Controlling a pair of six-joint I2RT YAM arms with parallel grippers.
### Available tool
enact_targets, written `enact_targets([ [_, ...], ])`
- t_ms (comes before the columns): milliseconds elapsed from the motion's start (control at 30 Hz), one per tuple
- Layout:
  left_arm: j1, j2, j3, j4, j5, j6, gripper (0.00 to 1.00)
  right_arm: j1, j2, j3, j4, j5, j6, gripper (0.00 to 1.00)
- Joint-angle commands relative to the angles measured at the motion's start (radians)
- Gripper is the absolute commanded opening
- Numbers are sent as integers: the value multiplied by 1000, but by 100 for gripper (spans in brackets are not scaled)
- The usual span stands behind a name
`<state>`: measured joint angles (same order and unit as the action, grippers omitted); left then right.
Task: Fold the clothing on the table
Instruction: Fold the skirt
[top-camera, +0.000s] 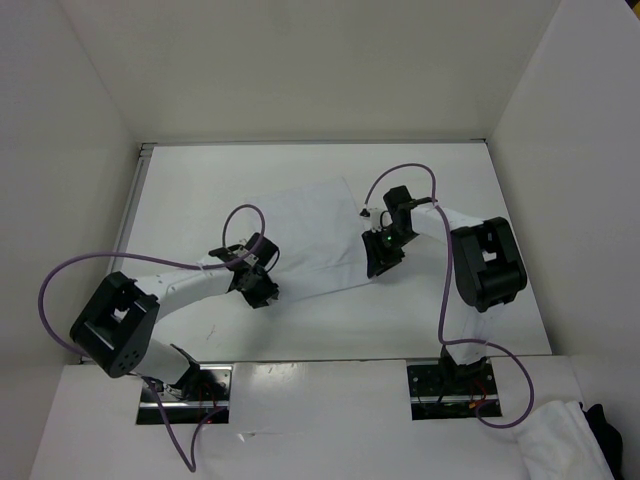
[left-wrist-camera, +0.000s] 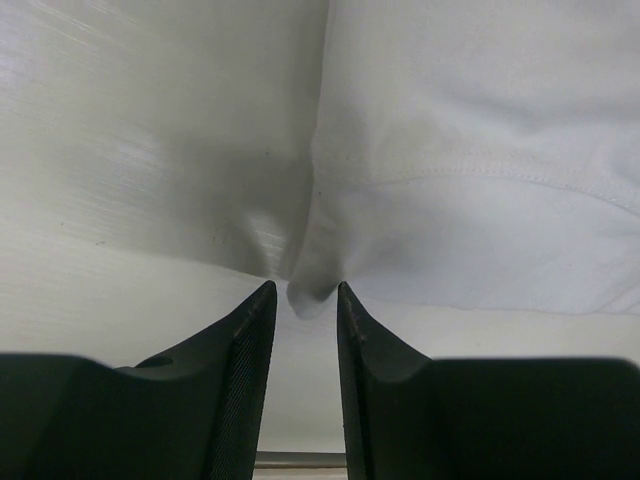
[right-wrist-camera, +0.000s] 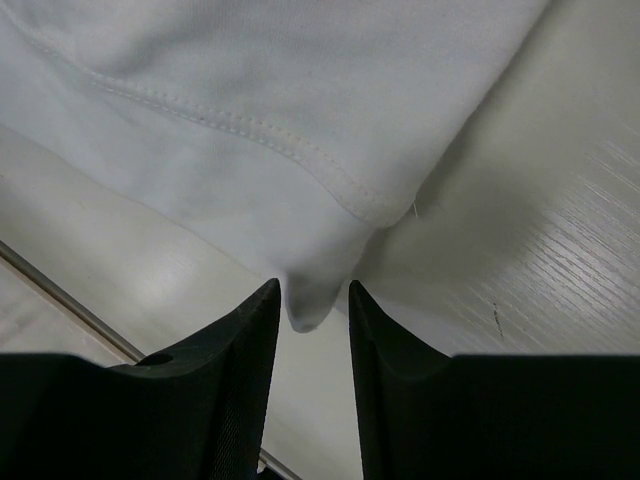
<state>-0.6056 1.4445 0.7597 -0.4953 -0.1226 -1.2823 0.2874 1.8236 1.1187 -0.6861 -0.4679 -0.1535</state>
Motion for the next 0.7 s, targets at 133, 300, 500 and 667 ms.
enact_targets([
  [133,-3,-1,32,-26,-32,15,36,2,-52,13,-21,11,-6,39],
  [300,-3,-35,10,-16,-52,6,35,2,-52,13,-21,11,-6,39],
  [500,-3,-1,10,15,-12,17,34,2,-52,13,-21,11,-6,38],
  [667,-14,10,10,37,-3,26,29,2,-52,13,-21,11,-6,34],
])
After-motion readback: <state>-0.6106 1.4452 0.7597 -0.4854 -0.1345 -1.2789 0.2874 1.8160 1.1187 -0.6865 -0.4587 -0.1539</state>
